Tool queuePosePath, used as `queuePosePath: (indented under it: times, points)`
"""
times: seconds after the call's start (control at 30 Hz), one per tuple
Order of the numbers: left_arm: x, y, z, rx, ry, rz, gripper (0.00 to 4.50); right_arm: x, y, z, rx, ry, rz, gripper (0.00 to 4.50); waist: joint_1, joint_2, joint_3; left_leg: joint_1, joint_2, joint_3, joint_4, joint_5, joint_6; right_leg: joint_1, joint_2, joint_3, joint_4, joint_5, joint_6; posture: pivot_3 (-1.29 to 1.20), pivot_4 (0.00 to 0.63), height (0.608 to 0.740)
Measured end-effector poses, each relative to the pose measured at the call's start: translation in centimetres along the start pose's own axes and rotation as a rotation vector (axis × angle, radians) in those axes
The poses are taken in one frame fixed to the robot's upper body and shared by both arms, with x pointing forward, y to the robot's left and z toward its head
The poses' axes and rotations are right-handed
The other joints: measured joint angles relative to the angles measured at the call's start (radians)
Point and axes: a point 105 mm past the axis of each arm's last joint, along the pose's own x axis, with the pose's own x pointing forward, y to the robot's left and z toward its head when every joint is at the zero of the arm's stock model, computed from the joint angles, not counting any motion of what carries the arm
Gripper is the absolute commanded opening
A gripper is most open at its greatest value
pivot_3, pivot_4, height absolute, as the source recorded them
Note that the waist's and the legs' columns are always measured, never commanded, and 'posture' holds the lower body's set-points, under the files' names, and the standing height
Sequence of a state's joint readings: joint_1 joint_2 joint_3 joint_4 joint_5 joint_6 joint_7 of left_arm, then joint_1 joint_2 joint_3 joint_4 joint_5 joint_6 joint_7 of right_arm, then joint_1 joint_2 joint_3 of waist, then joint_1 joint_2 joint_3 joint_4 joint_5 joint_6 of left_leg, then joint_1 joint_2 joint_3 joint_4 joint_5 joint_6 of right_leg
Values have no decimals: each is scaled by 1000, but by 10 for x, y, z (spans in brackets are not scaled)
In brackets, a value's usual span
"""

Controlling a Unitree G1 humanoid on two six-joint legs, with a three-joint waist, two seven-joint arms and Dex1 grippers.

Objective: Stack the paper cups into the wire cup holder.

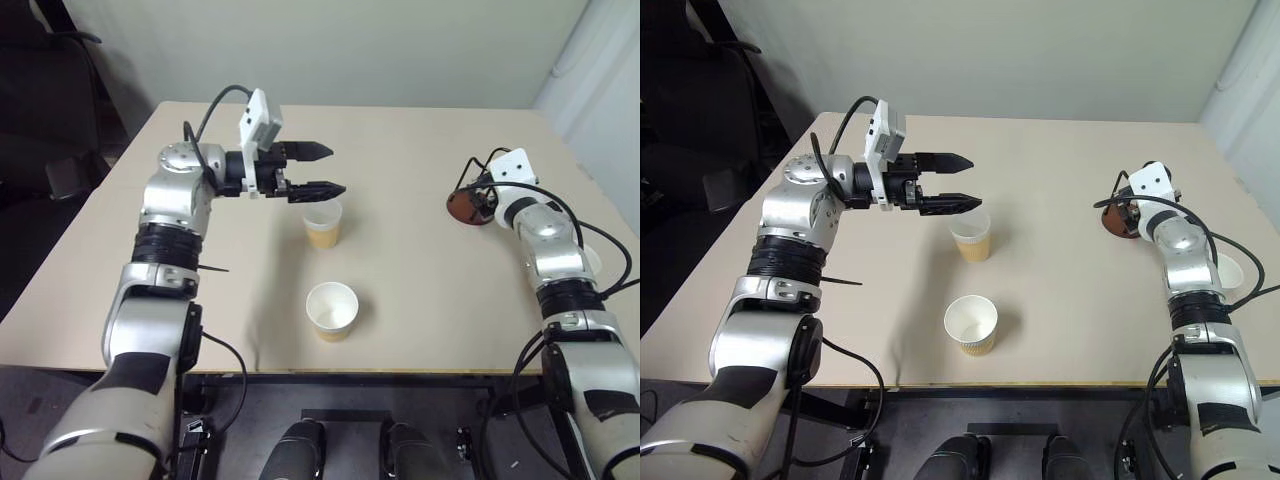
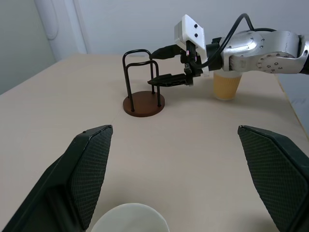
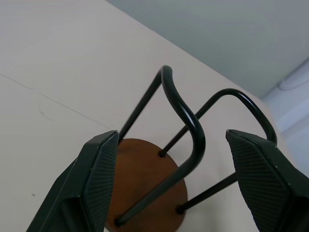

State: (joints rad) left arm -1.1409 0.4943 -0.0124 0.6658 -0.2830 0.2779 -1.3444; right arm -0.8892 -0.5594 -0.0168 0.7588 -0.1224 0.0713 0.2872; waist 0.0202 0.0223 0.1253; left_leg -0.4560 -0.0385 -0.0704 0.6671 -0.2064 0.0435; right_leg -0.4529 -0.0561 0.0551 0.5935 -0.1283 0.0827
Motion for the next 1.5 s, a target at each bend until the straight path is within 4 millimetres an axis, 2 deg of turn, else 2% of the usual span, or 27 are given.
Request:
queuePosePath:
  times: [0.1, 0.2, 0.47, 0.5, 0.87, 1.0, 1.17, 1.33, 1.4, 1.5]
  points:
    - [0, 0, -1, -7, 2, 2, 4443, 0, -2, -5, -13, 11, -5, 3593, 0, 0, 0, 0, 0, 0, 0, 0, 0, 0, 0, 0, 0, 0, 0, 0, 150, 740]
    - [-1, 0, -1, -9, 3, 3, 4500, 0, -3, -7, -18, 19, -6, 3002, -1, 0, 0, 0, 0, 0, 0, 0, 0, 0, 0, 0, 0, 0, 0, 0, 150, 740]
    - [-1, 0, -1, -9, 3, 5, 4500, 0, -5, -4, -3, 9, -8, 144, 0, 0, 0, 0, 0, 0, 0, -1, -1, 0, 0, 0, 0, 0, -1, 0, 150, 740]
    - [0, 0, -1, -9, 3, 5, 4500, 0, -6, -1, 1, -1, -10, 35, 0, 0, 0, 0, 0, 0, 0, -1, -1, 0, 0, 0, 0, 0, -1, 0, 150, 740]
    - [0, 2, -2, -10, 2, 17, 4500, -2, -4, -1, 40, 2, 17, 35, 0, 0, 0, 0, 0, 0, 0, -1, -1, 0, 0, 0, 0, -1, -1, 0, 150, 740]
    - [0, 2, -3, -14, 2, 17, 4500, -9, 9, 8, 117, -29, 141, 35, 0, 0, 0, 0, 0, 0, -1, -1, -1, 0, 0, 0, 0, -2, -3, 0, 150, 740]
    - [-1, 2, -5, -20, 5, 7, 4500, -34, 34, 27, 214, -73, 414, 35, 1, 0, 0, -1, 0, 0, -1, -1, -1, 0, 0, -1, -1, -5, -7, 0, 150, 740]
    - [-2, 3, -5, -16, 10, -6, 4500, -64, 38, 50, 192, -105, 594, 35, 4, 0, 0, -2, 0, -1, -1, 0, -1, 0, 0, -1, -1, -6, -9, 0, 150, 740]
    - [-5, 2, -5, -11, 18, -23, 4500, -78, 44, 55, 164, -106, 672, 35, 3, 0, 0, -1, 0, -1, 0, -1, -2, 0, 0, -1, -1, -6, -9, 0, 150, 740]
    - [-4, -1, -8, 1, 44, -59, 4500, -86, 56, 53, 142, -82, 736, 35, 0, 0, 0, -1, 0, 0, 0, 0, -1, 0, 0, -1, -1, -6, -9, 0, 150, 740]
